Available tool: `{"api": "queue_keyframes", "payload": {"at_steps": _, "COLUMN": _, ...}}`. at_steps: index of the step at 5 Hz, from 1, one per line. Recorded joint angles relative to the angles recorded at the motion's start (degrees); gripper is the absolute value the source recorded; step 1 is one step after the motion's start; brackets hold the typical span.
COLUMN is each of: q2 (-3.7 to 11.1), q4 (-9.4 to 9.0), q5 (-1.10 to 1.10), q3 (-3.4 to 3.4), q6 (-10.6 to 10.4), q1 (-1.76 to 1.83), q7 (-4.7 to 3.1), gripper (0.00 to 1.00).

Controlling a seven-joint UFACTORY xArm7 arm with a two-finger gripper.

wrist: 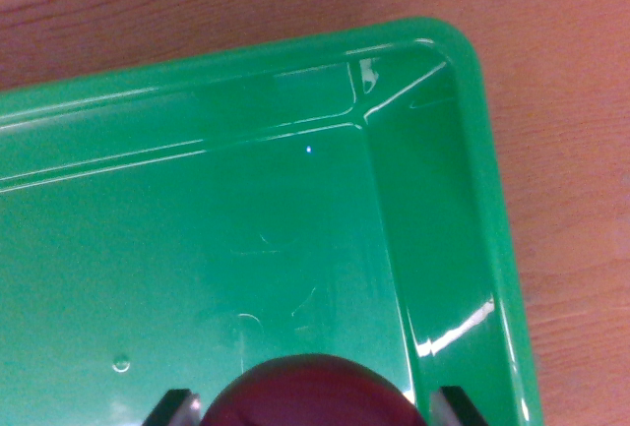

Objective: Pick fruit

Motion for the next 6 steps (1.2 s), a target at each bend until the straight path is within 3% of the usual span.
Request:
{"api": "queue_keyframes", "payload": {"at_steps": 1, "q2": -0.87, "q4": 1.75, "q5": 0.02, "q3": 0.01, "q6": 2.61, "q1": 0.03, "q7": -0.14, "gripper": 1.0}}
{"api": "queue_keyframes", "payload": {"at_steps": 2, "q2": -0.87, "q4": 1.75, "q5": 0.02, "q3": 0.01, "q6": 2.61, "q1": 0.03, "q7": -0.14, "gripper": 1.0}}
{"api": "queue_keyframes", "payload": {"at_steps": 3, "q2": -1.7, "q4": 3.4, "q5": 0.03, "q3": 0.03, "q6": 5.1, "q1": 0.06, "q7": -0.27, "gripper": 1.0}}
{"api": "queue_keyframes", "payload": {"at_steps": 4, "q2": -1.7, "q4": 3.4, "q5": 0.03, "q3": 0.03, "q6": 5.1, "q1": 0.06, "q7": -0.27, "gripper": 1.0}}
{"api": "queue_keyframes", "payload": {"at_steps": 5, "q2": -2.47, "q4": 4.92, "q5": 0.05, "q3": 0.04, "q6": 7.38, "q1": 0.09, "q7": -0.39, "gripper": 1.0}}
{"api": "queue_keyframes", "payload": {"at_steps": 6, "q2": -2.47, "q4": 4.92, "q5": 0.05, "q3": 0.04, "q6": 7.38, "q1": 0.09, "q7": -0.39, "gripper": 1.0}}
